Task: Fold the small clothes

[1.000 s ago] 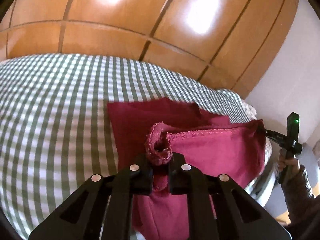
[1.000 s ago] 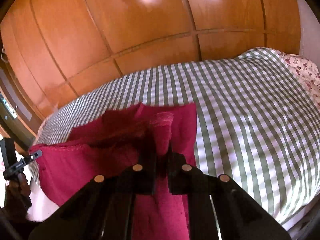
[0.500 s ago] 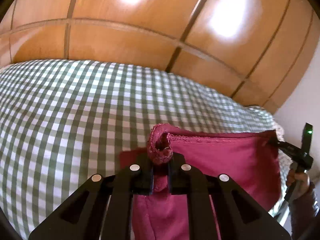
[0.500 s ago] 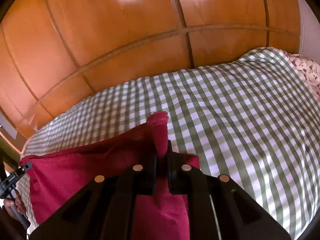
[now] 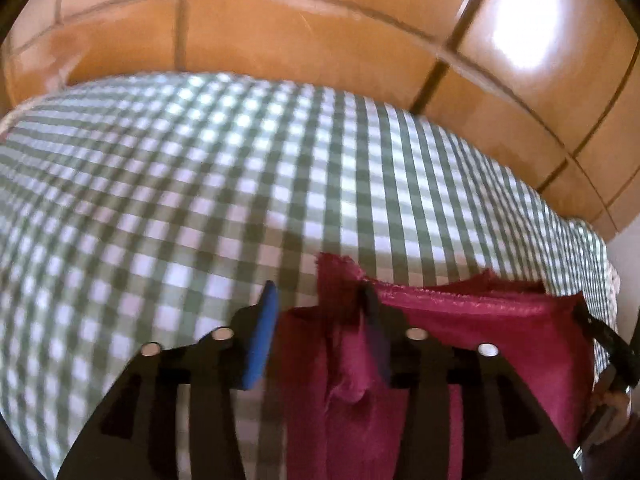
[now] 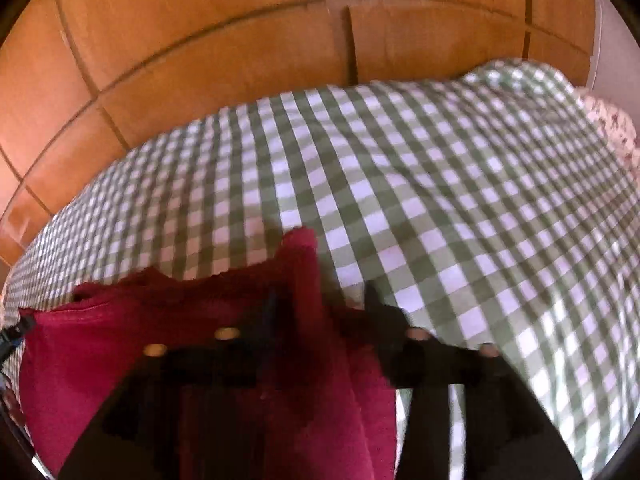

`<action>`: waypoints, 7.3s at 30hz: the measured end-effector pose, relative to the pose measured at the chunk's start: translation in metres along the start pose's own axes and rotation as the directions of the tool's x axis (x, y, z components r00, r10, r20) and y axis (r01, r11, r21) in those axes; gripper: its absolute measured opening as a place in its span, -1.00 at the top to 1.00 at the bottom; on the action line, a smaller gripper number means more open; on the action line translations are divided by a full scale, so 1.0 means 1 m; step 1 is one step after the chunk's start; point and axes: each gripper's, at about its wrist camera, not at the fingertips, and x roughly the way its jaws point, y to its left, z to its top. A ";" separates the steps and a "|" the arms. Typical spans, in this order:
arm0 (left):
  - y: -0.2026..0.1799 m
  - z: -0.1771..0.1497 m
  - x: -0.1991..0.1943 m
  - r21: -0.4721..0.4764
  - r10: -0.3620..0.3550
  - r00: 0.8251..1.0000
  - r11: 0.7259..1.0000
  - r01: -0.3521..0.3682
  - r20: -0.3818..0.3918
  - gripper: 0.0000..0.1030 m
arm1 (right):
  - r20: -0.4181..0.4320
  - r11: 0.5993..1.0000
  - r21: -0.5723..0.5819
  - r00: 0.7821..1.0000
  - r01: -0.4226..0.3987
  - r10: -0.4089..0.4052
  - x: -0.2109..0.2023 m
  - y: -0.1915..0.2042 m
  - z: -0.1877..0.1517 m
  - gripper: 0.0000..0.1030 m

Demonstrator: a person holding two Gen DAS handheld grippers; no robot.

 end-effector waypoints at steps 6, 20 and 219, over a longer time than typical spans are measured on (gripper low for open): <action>-0.011 -0.038 -0.059 0.067 -0.072 0.992 0.996 0.065 0.107 0.08 | 0.071 0.988 -0.066 0.987 -0.141 0.146 -0.055 0.031 -0.032 -0.48; 0.021 -0.096 -0.052 -0.048 0.005 1.000 0.999 -0.005 0.003 -0.19 | -0.034 0.967 -0.188 0.985 -0.173 0.169 -0.029 0.059 -0.121 -0.60; -0.064 -0.061 -0.027 -0.190 -0.491 0.835 0.870 0.455 -0.250 -0.34 | -0.107 0.796 -0.170 0.814 -0.581 0.571 -0.118 0.096 -0.149 -0.12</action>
